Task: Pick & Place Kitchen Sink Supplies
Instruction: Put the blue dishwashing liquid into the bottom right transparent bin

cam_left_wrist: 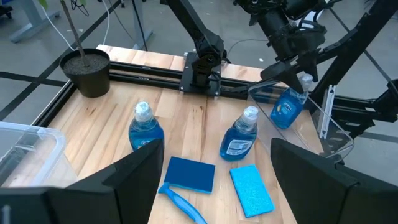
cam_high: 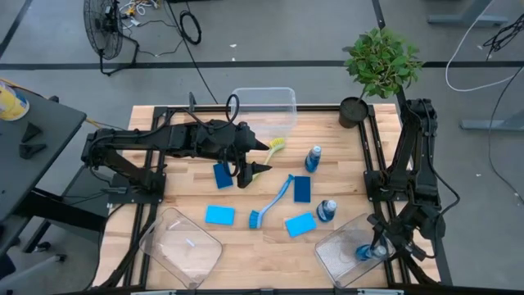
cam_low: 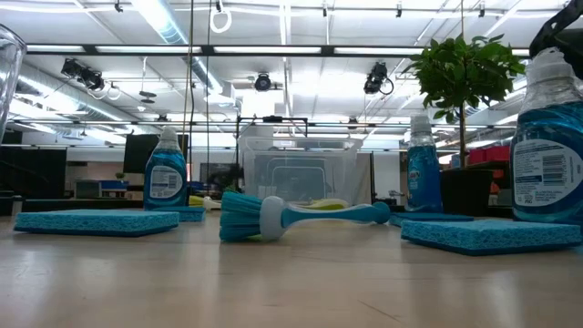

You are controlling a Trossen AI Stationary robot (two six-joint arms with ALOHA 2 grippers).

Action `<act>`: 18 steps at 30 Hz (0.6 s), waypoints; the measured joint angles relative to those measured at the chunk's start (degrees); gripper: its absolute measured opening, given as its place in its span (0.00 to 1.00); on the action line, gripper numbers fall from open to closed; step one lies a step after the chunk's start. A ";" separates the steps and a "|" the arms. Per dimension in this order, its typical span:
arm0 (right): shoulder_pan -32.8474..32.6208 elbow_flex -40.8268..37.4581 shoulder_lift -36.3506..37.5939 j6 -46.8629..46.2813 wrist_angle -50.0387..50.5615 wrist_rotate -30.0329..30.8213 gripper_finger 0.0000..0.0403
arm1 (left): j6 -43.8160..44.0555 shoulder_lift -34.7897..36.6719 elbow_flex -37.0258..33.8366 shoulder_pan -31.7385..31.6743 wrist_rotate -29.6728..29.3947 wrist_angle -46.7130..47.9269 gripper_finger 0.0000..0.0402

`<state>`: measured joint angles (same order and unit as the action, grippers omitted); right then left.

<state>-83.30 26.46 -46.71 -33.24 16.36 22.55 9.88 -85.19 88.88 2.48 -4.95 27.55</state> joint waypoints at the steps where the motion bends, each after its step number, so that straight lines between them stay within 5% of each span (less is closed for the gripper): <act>1: 0.00 0.00 0.00 0.64 0.00 0.30 0.67 | 0.01 0.00 0.00 0.00 0.00 -0.02 0.74; 18: 0.39 0.00 2.18 2.49 -1.81 0.56 0.67 | -0.01 0.00 0.00 0.00 0.00 -0.06 0.74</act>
<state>-82.91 26.46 -44.53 -30.75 14.54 23.11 9.87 -85.19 88.88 2.48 -4.95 27.49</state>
